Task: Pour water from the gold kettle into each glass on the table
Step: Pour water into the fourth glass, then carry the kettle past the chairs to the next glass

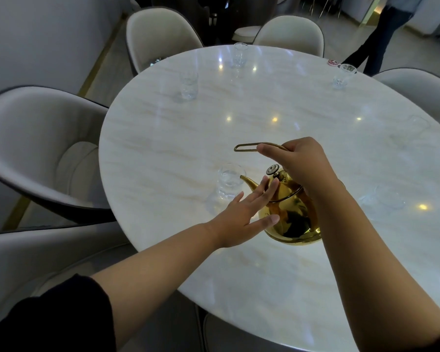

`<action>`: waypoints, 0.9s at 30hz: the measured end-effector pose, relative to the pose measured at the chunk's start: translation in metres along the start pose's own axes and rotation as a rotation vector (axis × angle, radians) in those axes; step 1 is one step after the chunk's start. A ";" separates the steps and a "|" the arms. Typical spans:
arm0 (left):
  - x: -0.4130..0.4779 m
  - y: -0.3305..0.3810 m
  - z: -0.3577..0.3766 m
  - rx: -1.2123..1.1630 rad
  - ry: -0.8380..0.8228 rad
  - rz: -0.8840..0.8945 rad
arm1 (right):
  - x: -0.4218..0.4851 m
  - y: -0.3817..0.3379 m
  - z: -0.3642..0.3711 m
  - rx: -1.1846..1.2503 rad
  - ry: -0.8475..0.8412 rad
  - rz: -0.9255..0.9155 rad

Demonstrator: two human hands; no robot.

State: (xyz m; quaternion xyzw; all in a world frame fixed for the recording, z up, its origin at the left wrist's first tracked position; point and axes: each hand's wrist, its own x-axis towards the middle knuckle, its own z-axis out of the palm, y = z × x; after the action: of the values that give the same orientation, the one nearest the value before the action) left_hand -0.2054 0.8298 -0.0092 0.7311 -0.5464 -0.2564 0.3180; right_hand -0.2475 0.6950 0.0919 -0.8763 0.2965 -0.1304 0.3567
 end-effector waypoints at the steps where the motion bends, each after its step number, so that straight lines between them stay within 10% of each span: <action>1: 0.000 0.000 0.000 0.003 -0.001 0.000 | -0.001 0.001 0.000 0.009 0.007 -0.002; 27: -0.042 0.010 0.041 0.343 0.074 0.081 | -0.108 0.058 0.011 0.753 0.331 0.112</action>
State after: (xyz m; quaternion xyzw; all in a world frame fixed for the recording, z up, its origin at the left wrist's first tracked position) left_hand -0.2528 0.8601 -0.0277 0.7609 -0.5993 -0.1193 0.2185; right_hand -0.3529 0.7345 0.0414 -0.6342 0.3286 -0.3493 0.6065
